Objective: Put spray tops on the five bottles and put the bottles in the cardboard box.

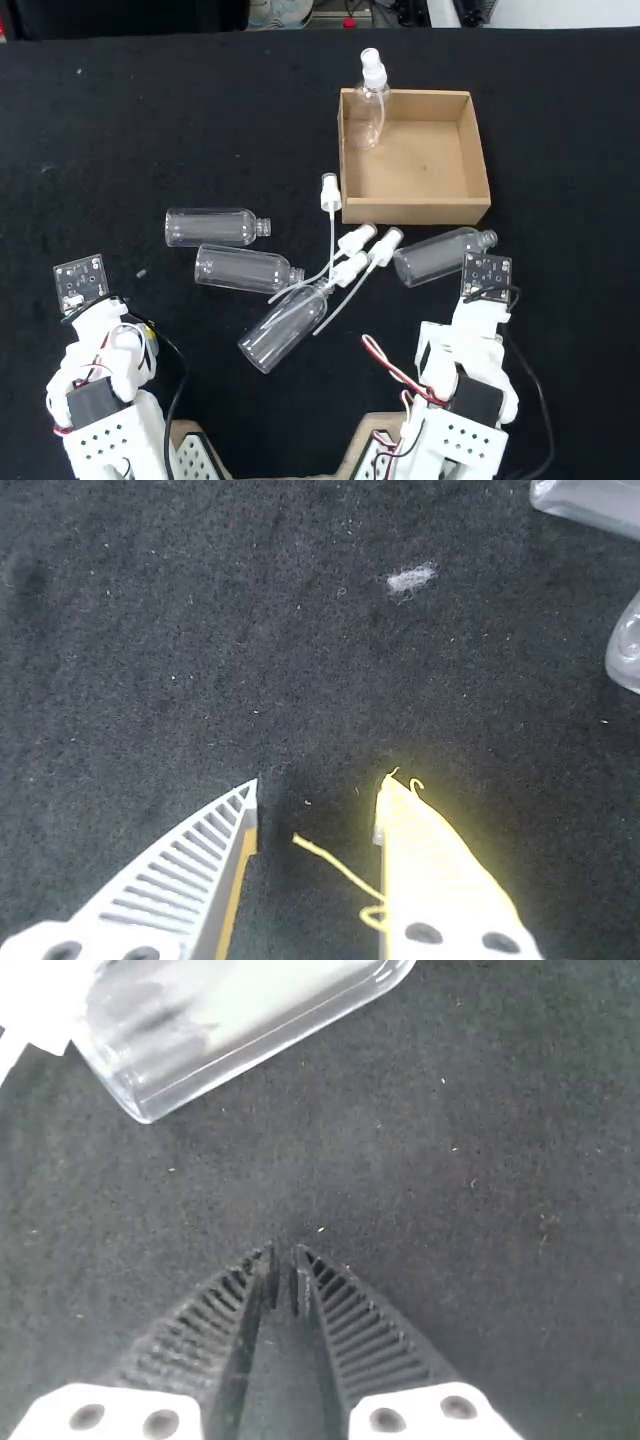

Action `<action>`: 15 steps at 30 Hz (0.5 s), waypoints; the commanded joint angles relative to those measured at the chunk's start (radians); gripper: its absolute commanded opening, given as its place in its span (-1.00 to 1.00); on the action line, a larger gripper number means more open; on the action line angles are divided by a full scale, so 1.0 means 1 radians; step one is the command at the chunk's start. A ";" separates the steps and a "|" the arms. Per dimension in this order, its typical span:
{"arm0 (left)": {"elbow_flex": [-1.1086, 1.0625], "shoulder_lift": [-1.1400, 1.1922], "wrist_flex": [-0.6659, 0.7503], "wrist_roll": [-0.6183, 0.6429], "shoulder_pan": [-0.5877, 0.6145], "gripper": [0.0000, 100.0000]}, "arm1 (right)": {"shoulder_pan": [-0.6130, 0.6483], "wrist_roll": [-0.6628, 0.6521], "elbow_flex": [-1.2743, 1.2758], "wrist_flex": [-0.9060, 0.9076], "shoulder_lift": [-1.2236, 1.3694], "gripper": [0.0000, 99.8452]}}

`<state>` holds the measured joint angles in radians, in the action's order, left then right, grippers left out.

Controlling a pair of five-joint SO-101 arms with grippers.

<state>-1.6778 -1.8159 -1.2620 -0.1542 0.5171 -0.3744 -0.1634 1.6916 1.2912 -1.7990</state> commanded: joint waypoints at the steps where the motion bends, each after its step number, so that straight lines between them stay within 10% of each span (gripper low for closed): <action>1: -0.021 -0.008 -0.008 -0.003 0.005 -0.62 | 0.012 0.011 -0.005 0.008 -0.084 -0.98; 15: -0.021 -0.008 -0.008 -0.003 0.005 -0.62 | 0.014 0.011 -0.007 0.011 -0.090 -0.98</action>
<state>-1.6778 -1.8159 -1.2620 -0.1542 0.5171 -0.3744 -0.1588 1.6916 1.2912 -1.7990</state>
